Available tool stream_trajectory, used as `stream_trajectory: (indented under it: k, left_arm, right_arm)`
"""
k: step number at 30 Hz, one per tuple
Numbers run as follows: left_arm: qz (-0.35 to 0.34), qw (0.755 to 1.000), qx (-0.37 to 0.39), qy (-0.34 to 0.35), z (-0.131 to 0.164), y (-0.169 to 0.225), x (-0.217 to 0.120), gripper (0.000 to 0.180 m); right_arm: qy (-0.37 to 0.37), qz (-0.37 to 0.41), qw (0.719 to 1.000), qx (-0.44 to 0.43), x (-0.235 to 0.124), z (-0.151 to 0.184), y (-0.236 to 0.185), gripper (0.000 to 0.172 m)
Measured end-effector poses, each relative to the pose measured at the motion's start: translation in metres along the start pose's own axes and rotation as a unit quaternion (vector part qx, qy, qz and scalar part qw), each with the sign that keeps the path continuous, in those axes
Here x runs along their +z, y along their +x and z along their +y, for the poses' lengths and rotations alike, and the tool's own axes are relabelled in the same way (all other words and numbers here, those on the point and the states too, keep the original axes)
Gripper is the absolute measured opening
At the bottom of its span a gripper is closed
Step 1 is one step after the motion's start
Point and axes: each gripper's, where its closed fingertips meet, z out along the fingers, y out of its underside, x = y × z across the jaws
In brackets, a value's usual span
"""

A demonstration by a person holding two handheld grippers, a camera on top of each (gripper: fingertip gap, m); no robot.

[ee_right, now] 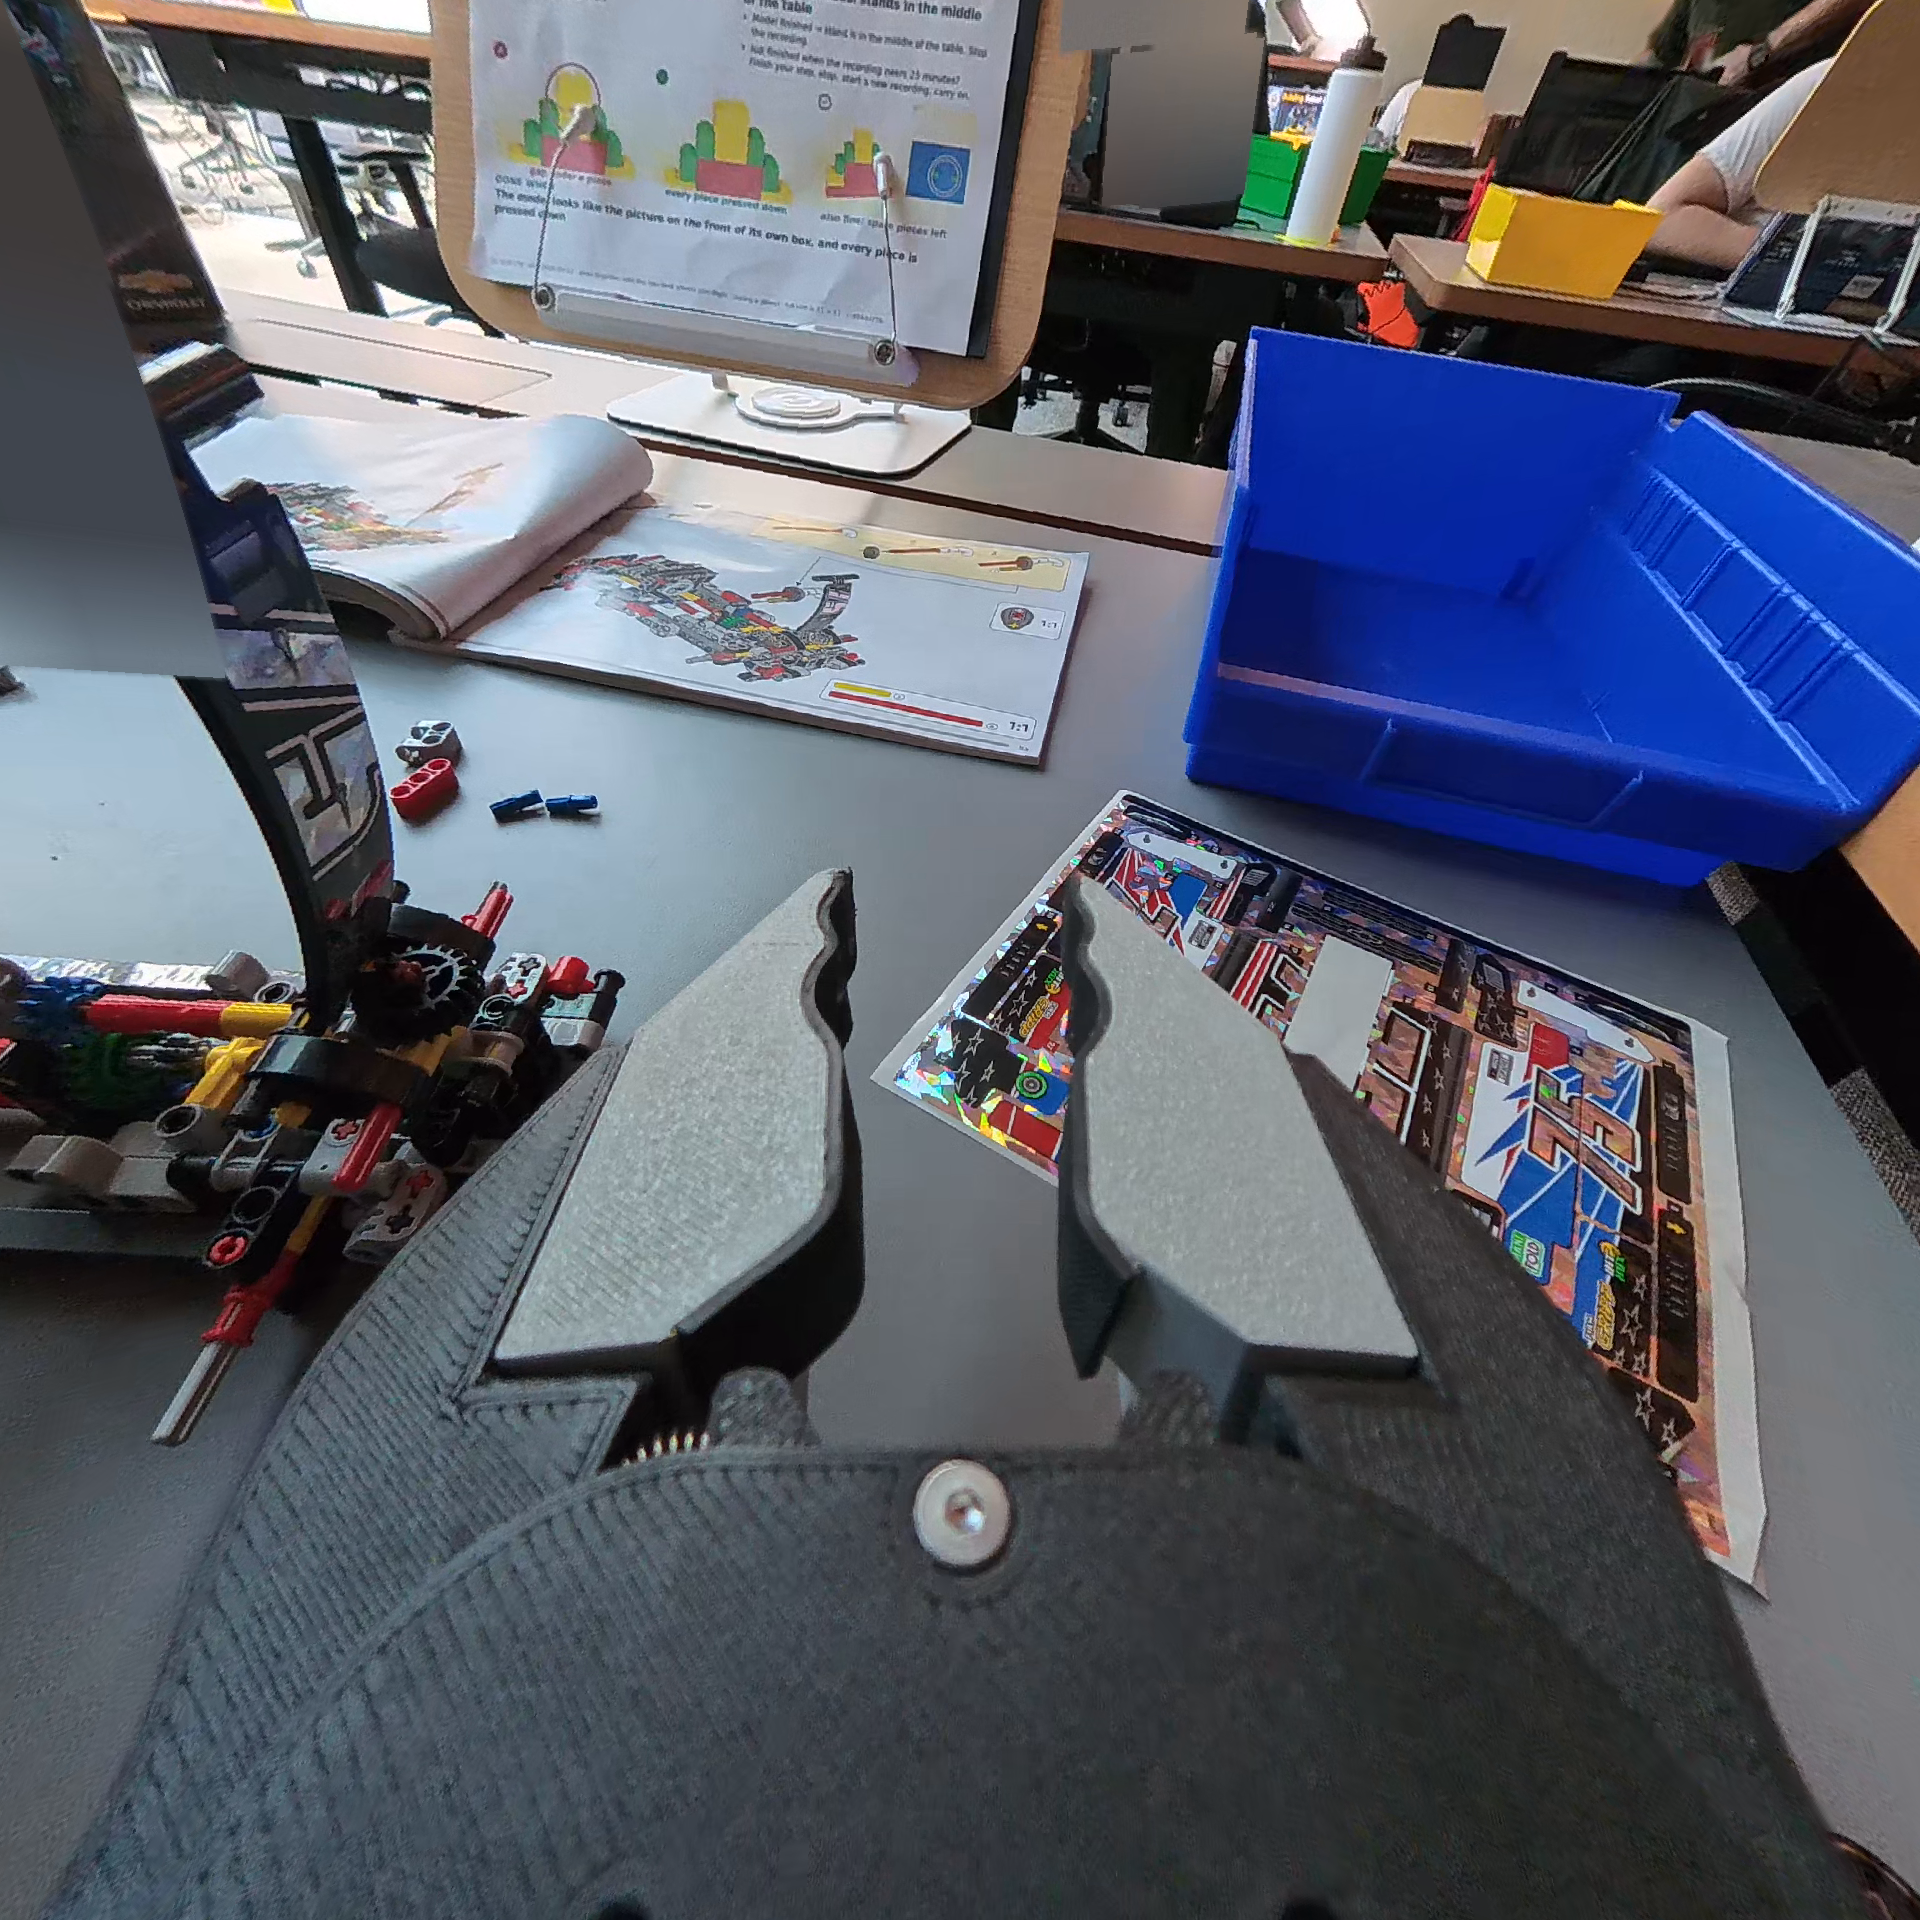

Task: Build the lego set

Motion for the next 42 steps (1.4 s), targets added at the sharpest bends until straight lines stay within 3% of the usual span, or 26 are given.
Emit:
stream_trajectory:
  k: [1,15,22,31,42]
  left_arm:
    - [0.0,1.0,0.0,-0.001,0.0,0.0,0.0,0.035]
    - [0.004,1.0,0.002,-0.005,0.001,0.001,0.002,0.036]
    - [-0.007,1.0,0.009,-0.004,0.001,0.0,0.002,0.036]
    - [-0.032,0.996,0.074,-0.025,0.007,0.005,0.006,0.036]
    - [-0.022,0.994,0.093,-0.044,0.012,0.011,0.01,0.039]
  right_arm:
    - [0.0,0.0,1.0,0.0,0.0,0.0,0.0,0.037]
    - [-0.005,-0.009,1.0,-0.003,0.001,0.002,-0.003,0.034]
    - [0.034,-0.013,0.999,-0.005,-0.007,-0.007,-0.004,0.033]
    - [0.07,-0.035,0.997,0.026,-0.015,-0.015,-0.002,0.029]
    - [0.064,-0.066,0.995,0.04,-0.014,-0.014,-0.007,0.027]
